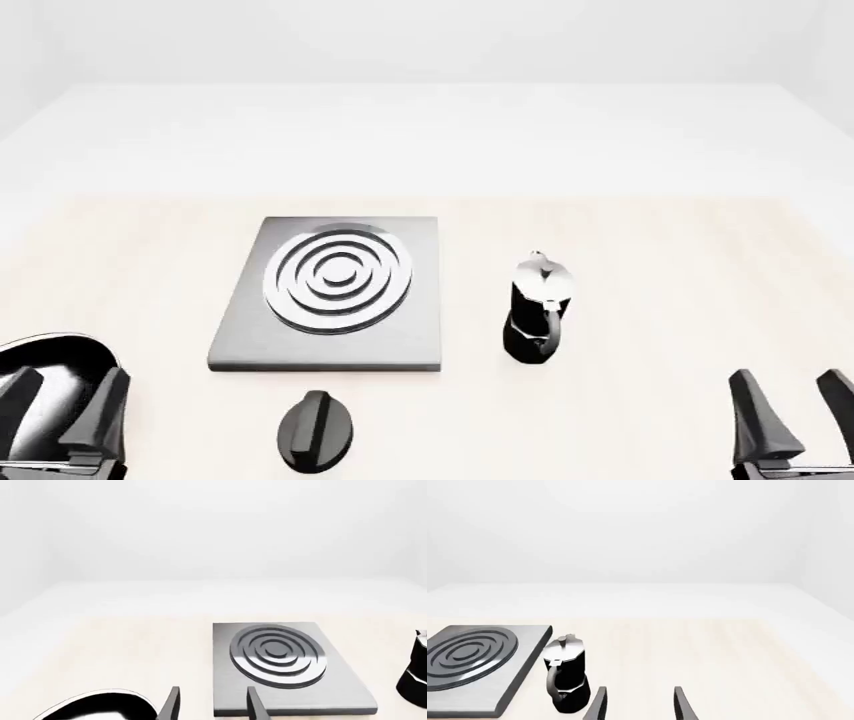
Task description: Turn on the stove and put the frying pan on it.
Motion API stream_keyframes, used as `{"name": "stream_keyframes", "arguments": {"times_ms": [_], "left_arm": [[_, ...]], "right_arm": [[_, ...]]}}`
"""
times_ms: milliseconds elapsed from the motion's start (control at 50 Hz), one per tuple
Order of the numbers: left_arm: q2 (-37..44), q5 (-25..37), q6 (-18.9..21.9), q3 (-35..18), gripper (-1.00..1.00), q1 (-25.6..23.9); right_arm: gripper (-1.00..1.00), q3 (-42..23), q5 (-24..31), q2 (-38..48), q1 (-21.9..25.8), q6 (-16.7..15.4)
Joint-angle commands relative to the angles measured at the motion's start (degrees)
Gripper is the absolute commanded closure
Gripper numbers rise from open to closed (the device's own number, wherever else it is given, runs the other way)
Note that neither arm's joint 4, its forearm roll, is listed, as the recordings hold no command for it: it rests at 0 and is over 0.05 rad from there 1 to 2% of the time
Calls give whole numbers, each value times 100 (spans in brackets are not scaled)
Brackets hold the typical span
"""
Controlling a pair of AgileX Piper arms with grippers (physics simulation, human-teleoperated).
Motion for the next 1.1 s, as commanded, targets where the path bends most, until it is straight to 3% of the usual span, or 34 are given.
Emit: {"name": "stream_keyframes", "arguments": {"times_ms": [20,60,120,160,260,440,480,520,560,600,680,900,940,1100], "left_arm": [[957,-594,248,-1,-100,-347],[1260,-710,355,-63,-100,-467],[1083,-55,370,-487,-100,-564],[873,455,588,-733,-100,-649],[719,1162,841,-1056,-100,-779],[1063,1854,824,-1305,-100,-881],[1299,2270,672,-1556,-100,-997],[1290,2441,778,-1628,-100,-1100],[1429,2550,575,-1652,-100,-1162],[1413,2654,684,-1603,-100,-1223],[1530,2768,516,-1639,-100,-1314],[2431,2549,26,-1650,-100,-2181],[2523,2472,173,-1630,-100,-2165],[3029,2099,-28,-1618,-100,-2579]], "right_arm": [[-100,-15,-7,26,-1,0],[-100,-15,-7,25,0,-2],[-100,-15,-7,25,-1,-1],[-100,-15,-7,27,0,-1],[-100,-15,-6,28,1,-1],[-100,-15,-7,25,1,-1],[-100,-15,-7,27,-1,1],[-100,-15,-7,25,0,0],[-100,-15,-7,25,1,-1],[-100,-15,-7,27,1,-1],[-100,-15,-7,25,1,-1],[-100,-15,-7,25,0,0],[-100,-15,-7,26,0,-2],[-100,-15,-7,26,0,0]]}}
